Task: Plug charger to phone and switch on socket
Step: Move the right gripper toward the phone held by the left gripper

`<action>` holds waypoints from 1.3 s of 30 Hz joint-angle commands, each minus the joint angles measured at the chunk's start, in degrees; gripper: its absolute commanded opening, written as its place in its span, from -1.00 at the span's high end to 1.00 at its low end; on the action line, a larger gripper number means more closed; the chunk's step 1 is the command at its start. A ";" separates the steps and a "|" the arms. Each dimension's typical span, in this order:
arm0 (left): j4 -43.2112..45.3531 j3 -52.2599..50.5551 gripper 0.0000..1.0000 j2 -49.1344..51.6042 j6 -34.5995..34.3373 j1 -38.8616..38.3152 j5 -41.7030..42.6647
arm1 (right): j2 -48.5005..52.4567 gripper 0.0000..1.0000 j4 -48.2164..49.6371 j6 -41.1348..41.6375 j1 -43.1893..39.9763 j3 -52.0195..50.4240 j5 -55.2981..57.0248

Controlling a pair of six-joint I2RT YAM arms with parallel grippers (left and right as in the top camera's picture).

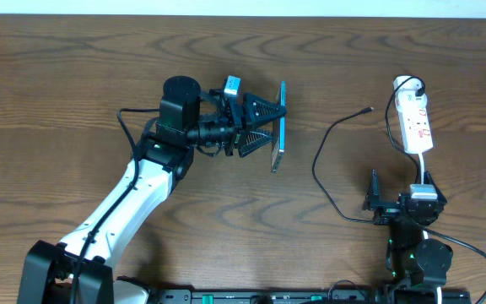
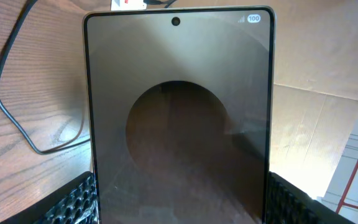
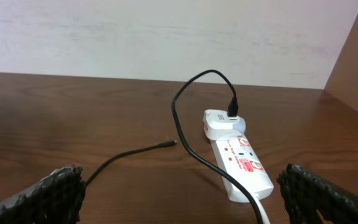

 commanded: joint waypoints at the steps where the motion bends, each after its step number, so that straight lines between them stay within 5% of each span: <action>1: 0.76 0.22 -0.15 -1.51 -0.15 0.20 0.74 | -0.31 -0.98 -0.24 -0.46 0.28 -0.09 -0.31; 5: 0.79 0.22 -0.15 -1.49 -0.35 0.20 -0.24 | -0.31 -0.98 0.02 6.47 0.28 -0.09 -3.56; 8: 0.79 0.22 -0.15 -1.51 -0.35 0.20 -0.57 | -0.31 -0.98 0.20 27.39 0.28 -0.09 -6.29; 9: 0.85 0.22 -0.15 -1.49 -0.35 0.20 -0.79 | -0.31 -0.98 0.44 40.59 0.28 -0.09 -8.59; 11: 1.60 0.22 -0.15 -1.49 -0.35 0.20 -0.90 | -0.31 -0.99 0.92 51.19 0.28 -0.09 -13.05; 15: 3.15 0.22 -0.15 -1.51 -0.76 0.20 -0.87 | -0.31 -0.99 1.11 56.85 0.28 -0.09 -15.43; 18: 3.13 0.22 -0.15 -1.51 -0.76 0.20 -0.87 | -0.31 -0.98 2.95 54.99 0.28 -0.09 -19.52; 21: 3.15 0.22 -0.15 -1.51 -0.76 0.20 -0.90 | -0.31 -0.98 4.74 43.98 0.28 0.55 -24.92; 29: 3.15 0.22 -0.15 -1.49 -0.76 0.20 -0.92 | 3.98 -0.99 -13.44 29.27 0.28 12.15 -21.46; 39: 3.13 0.22 -0.15 -1.51 -0.79 0.20 -0.92 | 22.05 -0.99 -30.95 20.46 3.58 35.82 -24.57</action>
